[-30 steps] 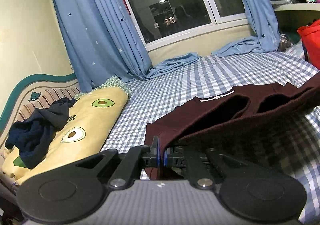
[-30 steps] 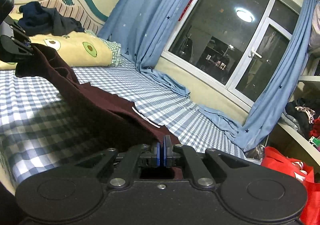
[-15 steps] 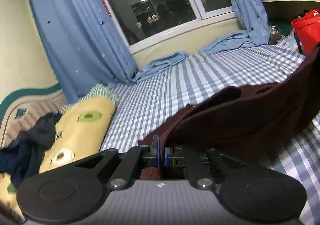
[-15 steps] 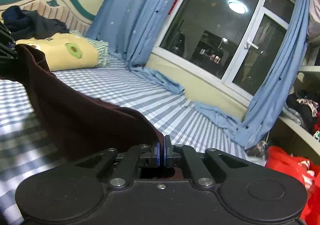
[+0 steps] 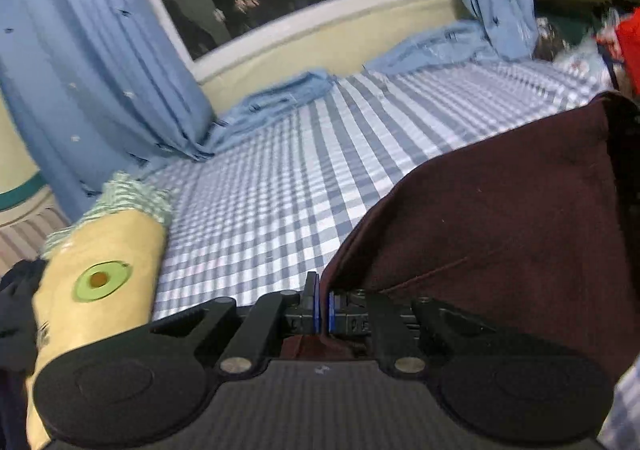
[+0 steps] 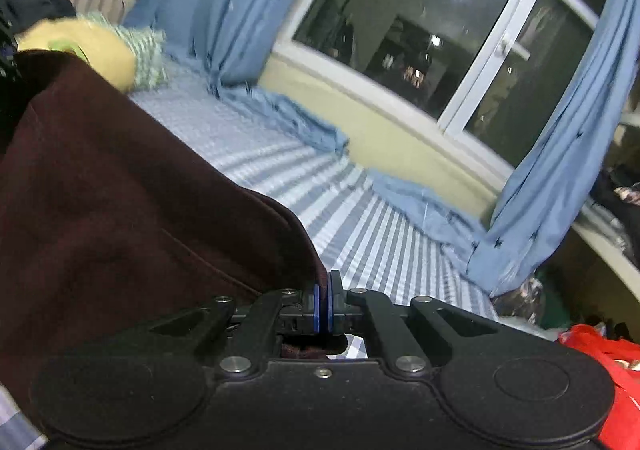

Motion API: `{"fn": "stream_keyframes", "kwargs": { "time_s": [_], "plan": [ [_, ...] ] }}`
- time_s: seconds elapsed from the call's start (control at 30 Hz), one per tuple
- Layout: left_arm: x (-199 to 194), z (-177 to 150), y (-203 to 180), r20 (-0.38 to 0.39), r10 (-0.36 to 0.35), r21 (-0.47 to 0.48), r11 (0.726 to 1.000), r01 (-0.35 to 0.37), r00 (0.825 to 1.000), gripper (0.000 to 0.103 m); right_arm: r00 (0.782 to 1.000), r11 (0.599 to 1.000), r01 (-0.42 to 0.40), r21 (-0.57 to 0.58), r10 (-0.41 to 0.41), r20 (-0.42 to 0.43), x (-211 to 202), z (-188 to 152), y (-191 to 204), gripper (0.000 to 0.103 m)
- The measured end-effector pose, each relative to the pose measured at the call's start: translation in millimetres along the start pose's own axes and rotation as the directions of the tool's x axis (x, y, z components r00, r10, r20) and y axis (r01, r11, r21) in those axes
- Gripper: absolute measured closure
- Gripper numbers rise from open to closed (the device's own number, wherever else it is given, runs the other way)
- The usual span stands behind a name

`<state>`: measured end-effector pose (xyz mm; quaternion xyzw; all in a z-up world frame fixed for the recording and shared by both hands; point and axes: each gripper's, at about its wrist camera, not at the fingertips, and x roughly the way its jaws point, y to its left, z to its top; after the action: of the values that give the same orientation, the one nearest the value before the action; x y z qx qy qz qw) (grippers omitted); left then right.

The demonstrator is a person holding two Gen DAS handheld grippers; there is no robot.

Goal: Fold small clothes
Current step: 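Lift the hem with both grippers and fold it over onto the collar, then open both grippers and release the folded hem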

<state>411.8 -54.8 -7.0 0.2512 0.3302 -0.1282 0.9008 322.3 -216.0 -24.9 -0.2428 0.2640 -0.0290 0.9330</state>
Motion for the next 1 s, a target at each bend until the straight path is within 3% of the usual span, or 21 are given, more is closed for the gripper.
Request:
{"fn": "stream_keyframes", "kwargs": {
  "time_s": [0.17,0.47,0.7,0.8,0.87,0.93,1.0],
  "plan": [
    [83.9,5.2,3.2,-0.103,-0.067,0.023,0.997,0.07,0.992,0.1,0.992,1.0,-0.02,0.011,0.021,-0.123,76.4,6.1,10.4,0.101],
    [183.1,-13.7,7.3,-0.233,-0.151,0.01,0.988,0.157,0.961,0.1,0.968,1.0,-0.021,-0.004,0.02,-0.25,153.3,-3.2,40.0,0.101],
    [218.2,-22.1,5.9,-0.301,-0.183,-0.047,0.983,0.178,0.936,0.099,0.954,1.0,-0.027,-0.011,0.022,-0.3,190.3,-10.3,53.3,0.1],
    [217.0,-27.3,7.1,-0.298,-0.193,-0.062,0.981,0.183,0.935,0.096,0.945,0.999,-0.05,0.017,0.053,-0.323,195.2,-11.3,51.8,0.099],
    [217.7,-27.7,10.8,-0.299,-0.21,-0.09,0.977,0.192,0.931,0.095,0.938,0.995,-0.068,0.076,0.089,-0.334,193.8,-13.5,46.2,0.087],
    [218.8,-25.0,16.4,-0.307,-0.228,-0.123,0.972,0.199,0.924,0.095,0.939,0.973,-0.103,0.208,0.164,-0.301,186.8,-15.6,33.5,0.06],
    [221.5,-21.6,21.6,-0.317,-0.244,-0.155,0.967,0.204,0.916,0.096,0.941,0.932,-0.121,0.341,0.217,-0.261,177.2,-18.5,19.8,0.041]
  ]
}}
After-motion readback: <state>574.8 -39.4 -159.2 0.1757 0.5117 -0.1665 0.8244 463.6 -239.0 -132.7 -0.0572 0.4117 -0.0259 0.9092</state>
